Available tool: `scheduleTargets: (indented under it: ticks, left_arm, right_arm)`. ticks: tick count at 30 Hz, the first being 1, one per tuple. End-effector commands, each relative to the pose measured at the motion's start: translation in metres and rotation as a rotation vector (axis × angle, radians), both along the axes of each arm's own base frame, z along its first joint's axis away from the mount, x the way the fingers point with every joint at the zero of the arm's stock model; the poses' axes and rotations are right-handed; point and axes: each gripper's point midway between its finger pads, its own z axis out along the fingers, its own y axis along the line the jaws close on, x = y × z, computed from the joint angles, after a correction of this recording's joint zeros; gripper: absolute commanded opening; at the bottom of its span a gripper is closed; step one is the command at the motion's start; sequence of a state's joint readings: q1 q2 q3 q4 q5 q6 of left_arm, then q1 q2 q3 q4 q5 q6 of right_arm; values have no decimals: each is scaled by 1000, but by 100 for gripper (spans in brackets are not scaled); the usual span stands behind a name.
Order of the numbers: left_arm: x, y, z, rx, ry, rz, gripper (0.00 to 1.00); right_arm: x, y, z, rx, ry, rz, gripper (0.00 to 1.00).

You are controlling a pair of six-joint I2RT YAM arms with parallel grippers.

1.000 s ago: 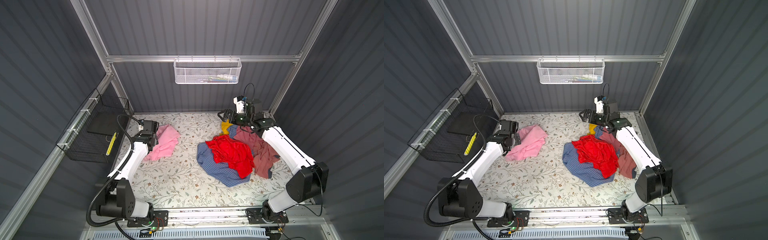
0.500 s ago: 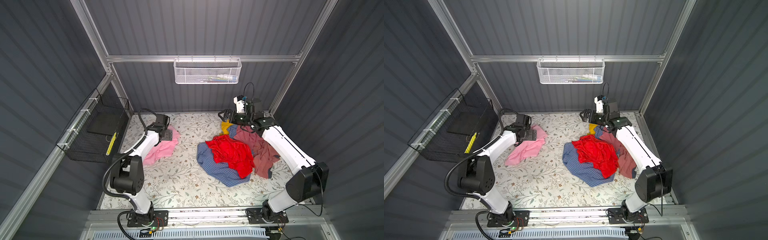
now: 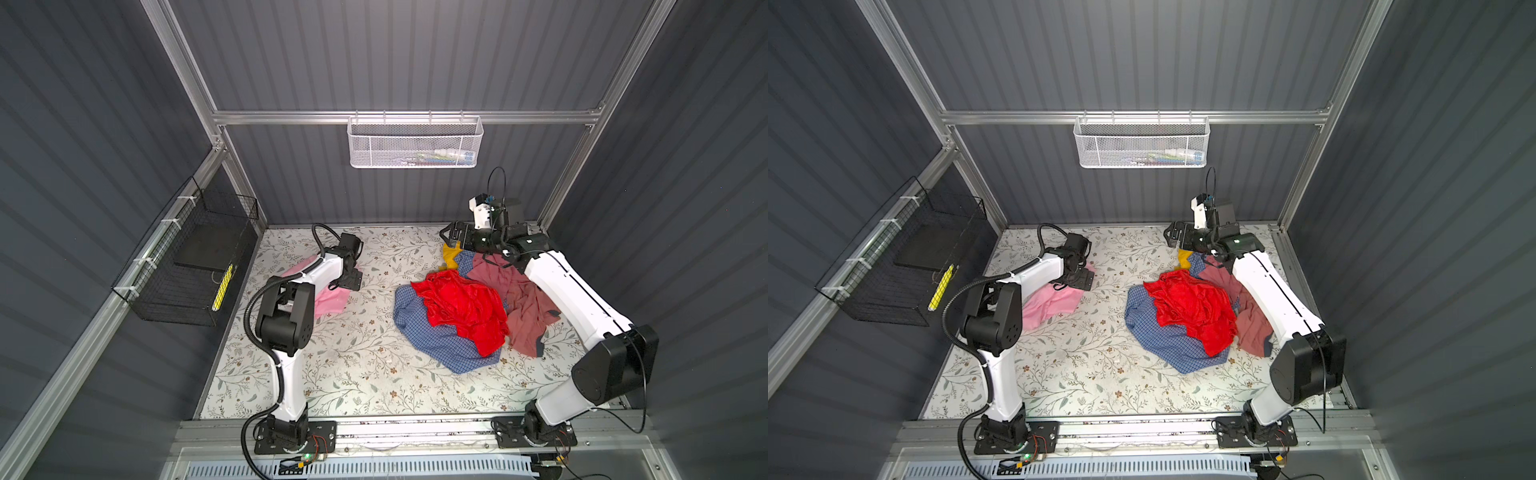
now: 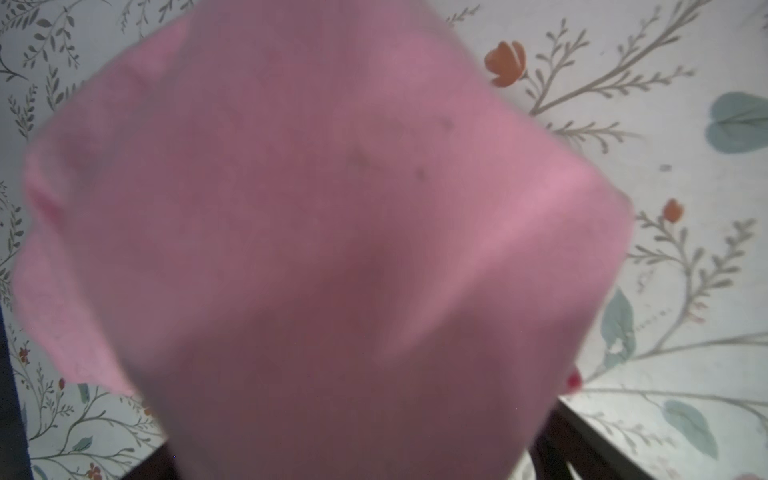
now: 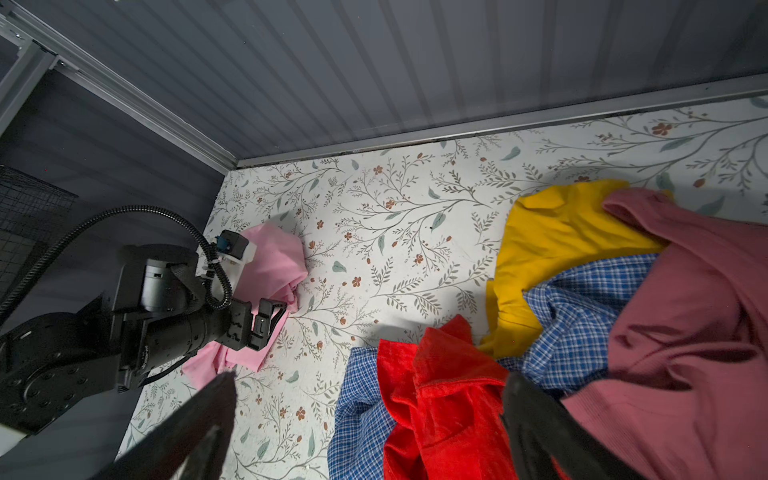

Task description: Pick out a specific cloth from the pile

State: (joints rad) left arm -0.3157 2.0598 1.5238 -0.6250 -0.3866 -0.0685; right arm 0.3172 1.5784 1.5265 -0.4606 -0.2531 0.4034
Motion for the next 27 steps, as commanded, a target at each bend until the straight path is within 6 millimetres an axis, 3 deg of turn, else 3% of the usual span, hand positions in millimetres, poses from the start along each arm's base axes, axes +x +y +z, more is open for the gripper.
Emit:
scheduleTargets:
  ticks: [1,5,9,12,17,23,27]
  left_arm:
    - [-10,11,-14,96,85,0,100]
    - [-16,14,-30,119,129,6,100]
    - [-22,10,-45,93,167,-12,92]
    - [-26,6,-53,72,189,-27,76]
    - [-26,-2,-57,13,193,-48,39]
    - [-15,-13,-42,-67,140,-81,1]
    - [-1,-19,-12,-77,48,-145,0]
  right_arm:
    - [-2,-2,8,-22,-16,-8,99]
    - [-2,-2,6,-25,-10,-9,99]
    - [-1,-3,5,-26,-6,-11,99]
    - [-2,-3,6,-30,-9,-11,99]
    - [-3,-4,3,-35,-5,-13,99]
    - [-5,-7,1,-44,-7,-19,99]
    - [-6,-8,1,-45,-7,-20,99]
